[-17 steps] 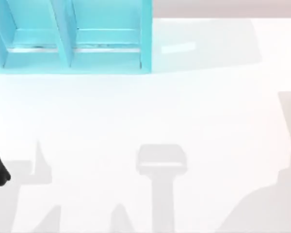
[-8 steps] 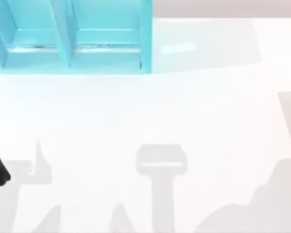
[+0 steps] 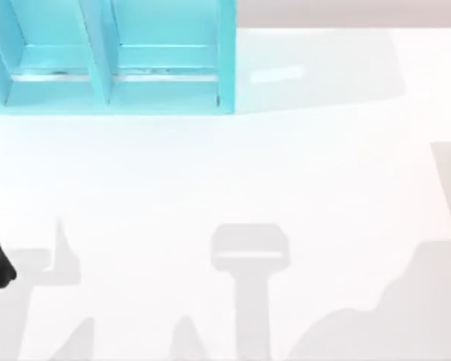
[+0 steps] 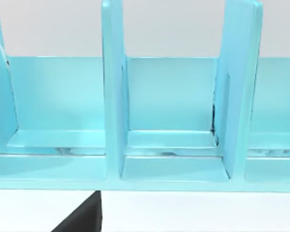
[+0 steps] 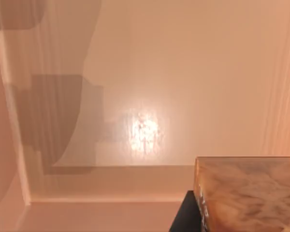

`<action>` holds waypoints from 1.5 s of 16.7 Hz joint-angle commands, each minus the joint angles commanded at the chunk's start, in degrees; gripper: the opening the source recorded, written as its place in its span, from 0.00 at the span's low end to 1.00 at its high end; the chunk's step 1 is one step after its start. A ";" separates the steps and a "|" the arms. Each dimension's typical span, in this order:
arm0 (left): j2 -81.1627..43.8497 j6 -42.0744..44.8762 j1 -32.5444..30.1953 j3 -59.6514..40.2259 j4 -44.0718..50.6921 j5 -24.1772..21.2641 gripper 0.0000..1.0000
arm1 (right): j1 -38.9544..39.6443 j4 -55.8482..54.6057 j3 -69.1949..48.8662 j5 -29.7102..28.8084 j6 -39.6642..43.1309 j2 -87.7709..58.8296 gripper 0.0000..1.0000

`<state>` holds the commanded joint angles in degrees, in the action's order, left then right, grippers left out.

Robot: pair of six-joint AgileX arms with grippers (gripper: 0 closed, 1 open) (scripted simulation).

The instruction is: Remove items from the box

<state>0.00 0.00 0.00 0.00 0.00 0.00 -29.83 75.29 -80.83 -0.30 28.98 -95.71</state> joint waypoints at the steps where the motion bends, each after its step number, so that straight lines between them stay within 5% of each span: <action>1: 0.00 0.00 0.00 0.00 0.00 0.00 1.00 | 1.80 -0.36 -0.23 -0.20 -1.77 -0.54 0.00; 5: 0.00 0.00 0.00 0.00 0.00 0.00 1.00 | 15.22 -2.70 -1.23 -0.99 -15.08 -4.25 0.00; 15: 0.00 0.00 0.00 0.00 0.00 0.00 1.00 | 65.99 -13.61 -0.24 0.69 -65.32 -13.19 0.00; 19: 0.00 0.00 0.00 0.00 0.00 0.00 1.00 | 73.89 -16.45 1.15 0.21 -73.60 -14.74 0.00; 25: 0.00 0.00 0.00 0.00 0.00 0.00 1.00 | 74.49 -16.88 1.44 0.00 -75.05 -14.67 0.00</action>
<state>0.00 0.00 0.00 0.00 0.00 0.00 44.66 58.41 -79.39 -0.30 -46.07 -110.38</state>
